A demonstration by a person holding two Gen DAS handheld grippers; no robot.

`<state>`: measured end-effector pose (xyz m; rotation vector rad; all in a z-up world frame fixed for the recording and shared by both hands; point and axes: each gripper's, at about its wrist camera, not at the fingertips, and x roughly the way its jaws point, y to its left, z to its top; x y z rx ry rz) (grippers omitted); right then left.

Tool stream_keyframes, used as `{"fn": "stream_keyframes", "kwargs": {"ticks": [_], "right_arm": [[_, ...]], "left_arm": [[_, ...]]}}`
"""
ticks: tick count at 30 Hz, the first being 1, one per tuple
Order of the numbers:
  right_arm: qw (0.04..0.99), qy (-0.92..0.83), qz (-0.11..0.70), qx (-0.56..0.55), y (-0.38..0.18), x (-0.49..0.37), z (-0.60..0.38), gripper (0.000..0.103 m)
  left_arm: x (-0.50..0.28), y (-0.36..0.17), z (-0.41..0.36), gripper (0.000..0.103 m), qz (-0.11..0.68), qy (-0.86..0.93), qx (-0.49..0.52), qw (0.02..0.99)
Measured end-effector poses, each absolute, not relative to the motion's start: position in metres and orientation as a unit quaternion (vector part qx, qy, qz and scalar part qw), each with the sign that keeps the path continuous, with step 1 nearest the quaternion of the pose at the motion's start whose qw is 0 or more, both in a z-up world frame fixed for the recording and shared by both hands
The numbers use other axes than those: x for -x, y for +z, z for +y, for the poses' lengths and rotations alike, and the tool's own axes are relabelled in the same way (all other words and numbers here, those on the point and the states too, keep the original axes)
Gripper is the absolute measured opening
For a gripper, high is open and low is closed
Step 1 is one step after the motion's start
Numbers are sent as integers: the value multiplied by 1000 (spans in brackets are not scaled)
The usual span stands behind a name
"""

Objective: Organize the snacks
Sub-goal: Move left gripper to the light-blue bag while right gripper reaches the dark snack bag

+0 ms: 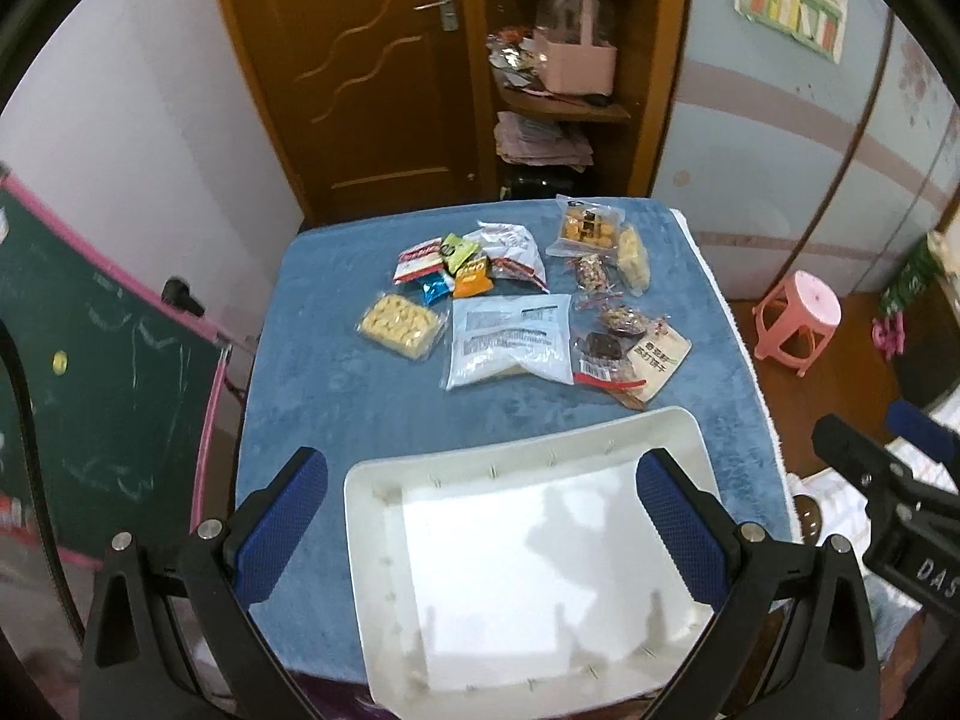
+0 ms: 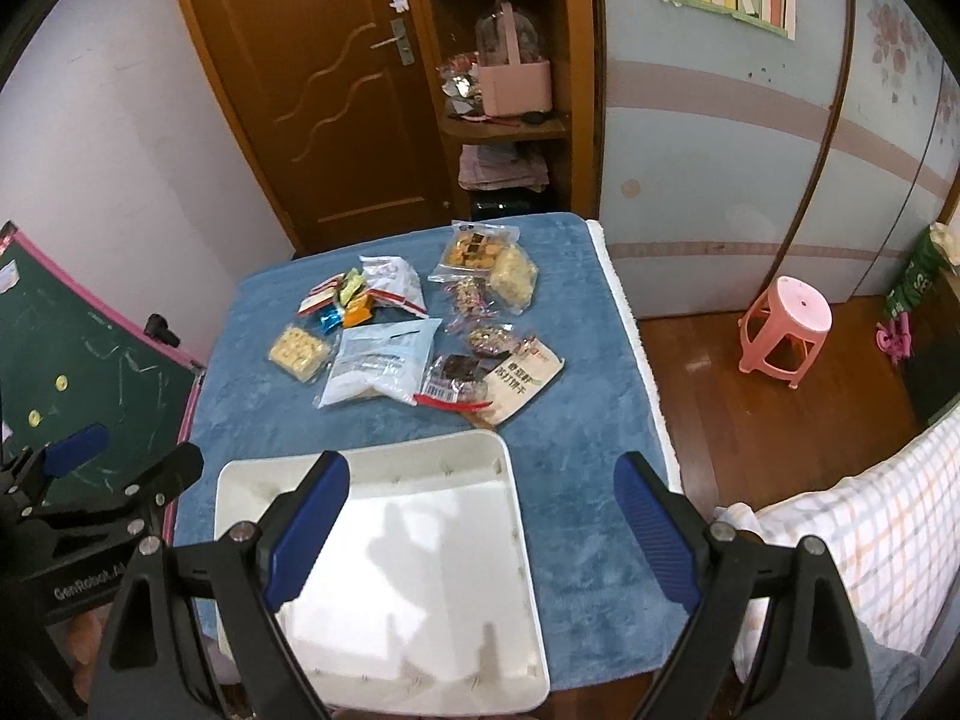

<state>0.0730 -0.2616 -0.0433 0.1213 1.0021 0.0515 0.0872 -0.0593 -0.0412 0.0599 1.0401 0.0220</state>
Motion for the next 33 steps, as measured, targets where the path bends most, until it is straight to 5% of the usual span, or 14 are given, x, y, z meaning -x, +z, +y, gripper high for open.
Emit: {"fn": "stream_keyframes", "kwargs": {"ticks": [11,33], "right_arm": [[841,27,533,-87,-94,-168,-265,91],[707,54,672,-214,-269,-305,-257,90]], "left_arm": [[-184,-82,-70,103,521,-50,-91,847],[-302,-279,-82,103,587,-155,-246,756]]}}
